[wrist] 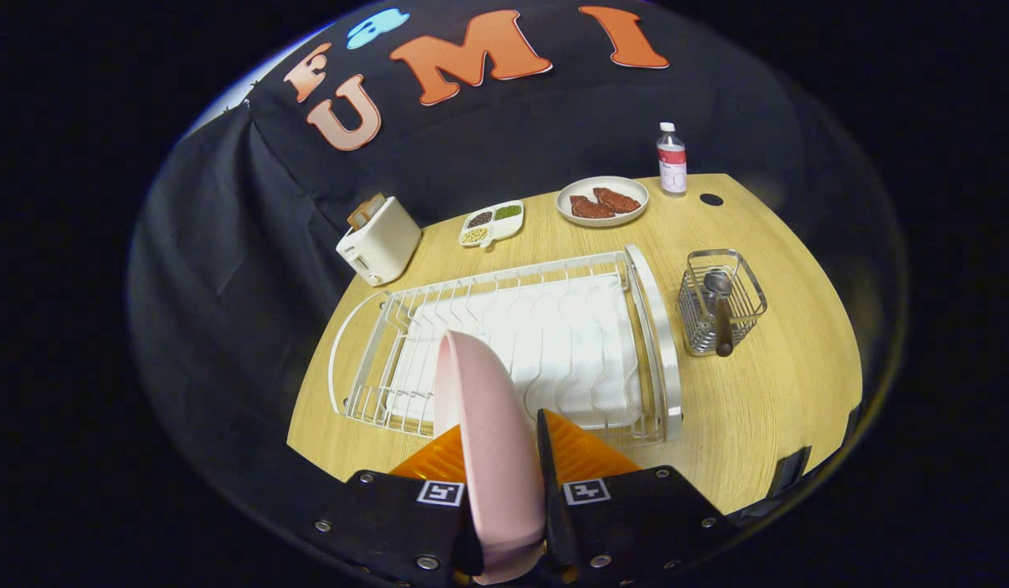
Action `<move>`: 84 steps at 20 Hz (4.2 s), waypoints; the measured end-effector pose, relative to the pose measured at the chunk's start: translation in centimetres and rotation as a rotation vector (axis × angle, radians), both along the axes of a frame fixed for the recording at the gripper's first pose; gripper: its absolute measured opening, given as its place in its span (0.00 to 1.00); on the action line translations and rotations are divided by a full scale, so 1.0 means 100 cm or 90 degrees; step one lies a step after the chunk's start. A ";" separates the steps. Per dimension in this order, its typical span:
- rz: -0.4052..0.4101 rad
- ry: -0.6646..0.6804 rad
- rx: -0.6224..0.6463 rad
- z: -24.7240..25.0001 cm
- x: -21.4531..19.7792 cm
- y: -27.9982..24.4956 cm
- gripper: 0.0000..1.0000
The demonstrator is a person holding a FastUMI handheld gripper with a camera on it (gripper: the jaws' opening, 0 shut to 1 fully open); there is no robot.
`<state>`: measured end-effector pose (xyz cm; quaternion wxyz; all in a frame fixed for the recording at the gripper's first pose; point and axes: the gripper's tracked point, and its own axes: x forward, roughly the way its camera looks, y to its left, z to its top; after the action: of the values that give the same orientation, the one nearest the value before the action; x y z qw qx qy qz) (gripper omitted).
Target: Take the plate from the dish rack, then take the spoon from the basket and place it into the plate.
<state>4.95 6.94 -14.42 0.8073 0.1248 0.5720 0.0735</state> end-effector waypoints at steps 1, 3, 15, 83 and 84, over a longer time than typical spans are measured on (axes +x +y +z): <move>0.003 -0.007 -0.001 0.001 -0.004 -0.002 0.30; 0.008 -0.015 0.002 0.002 -0.014 -0.003 0.30; 0.013 0.018 0.026 -0.032 -0.072 -0.006 0.30; -0.075 -0.350 -0.254 -0.045 0.041 -0.142 0.62; -0.080 -0.349 -0.261 -0.048 0.047 -0.146 0.62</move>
<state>9.63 -7.63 -19.23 0.9422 -0.0295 0.3277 -0.0624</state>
